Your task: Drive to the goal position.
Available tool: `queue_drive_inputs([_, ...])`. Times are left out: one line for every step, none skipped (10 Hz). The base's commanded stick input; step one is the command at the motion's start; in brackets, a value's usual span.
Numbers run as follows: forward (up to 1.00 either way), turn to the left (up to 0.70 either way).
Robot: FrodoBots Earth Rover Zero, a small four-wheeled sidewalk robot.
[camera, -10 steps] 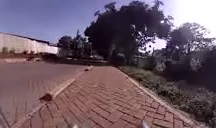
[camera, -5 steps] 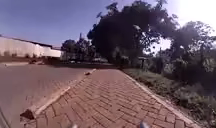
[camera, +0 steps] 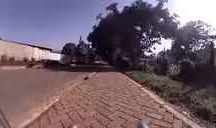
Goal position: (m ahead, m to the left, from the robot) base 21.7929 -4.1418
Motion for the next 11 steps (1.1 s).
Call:
queue_drive_inputs([1.0,0.0])
queue_drive_inputs([1.0,0.0])
queue_drive_inputs([1.0,0.0])
queue_drive_inputs([1.0,0.0])
queue_drive_inputs([1.0,0.0])
queue_drive_inputs([1.0,0.0])
queue_drive_inputs([1.0,0.0])
queue_drive_inputs([1.0,0.0])
queue_drive_inputs([1.0,0.0])
queue_drive_inputs([1.0,0.0])
queue_drive_inputs([1.0,0.0])
